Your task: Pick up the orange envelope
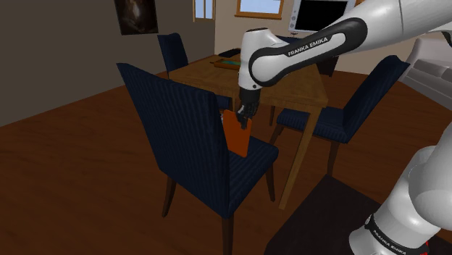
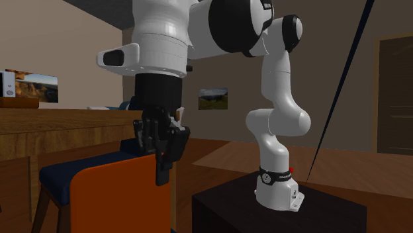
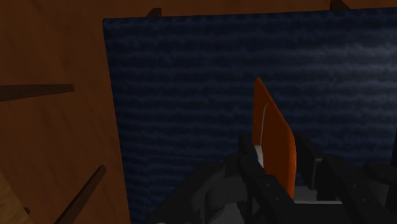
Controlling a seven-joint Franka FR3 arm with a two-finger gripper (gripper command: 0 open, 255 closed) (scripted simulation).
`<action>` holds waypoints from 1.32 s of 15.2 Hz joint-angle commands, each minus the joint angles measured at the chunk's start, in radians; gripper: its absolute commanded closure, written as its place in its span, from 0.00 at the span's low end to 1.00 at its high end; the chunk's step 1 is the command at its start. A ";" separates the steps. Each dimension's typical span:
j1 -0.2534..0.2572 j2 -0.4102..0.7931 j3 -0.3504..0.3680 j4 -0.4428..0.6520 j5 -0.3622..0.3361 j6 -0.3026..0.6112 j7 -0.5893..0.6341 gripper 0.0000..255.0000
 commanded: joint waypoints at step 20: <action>0.000 -0.042 0.000 0.114 0.010 -0.155 -0.013 1.00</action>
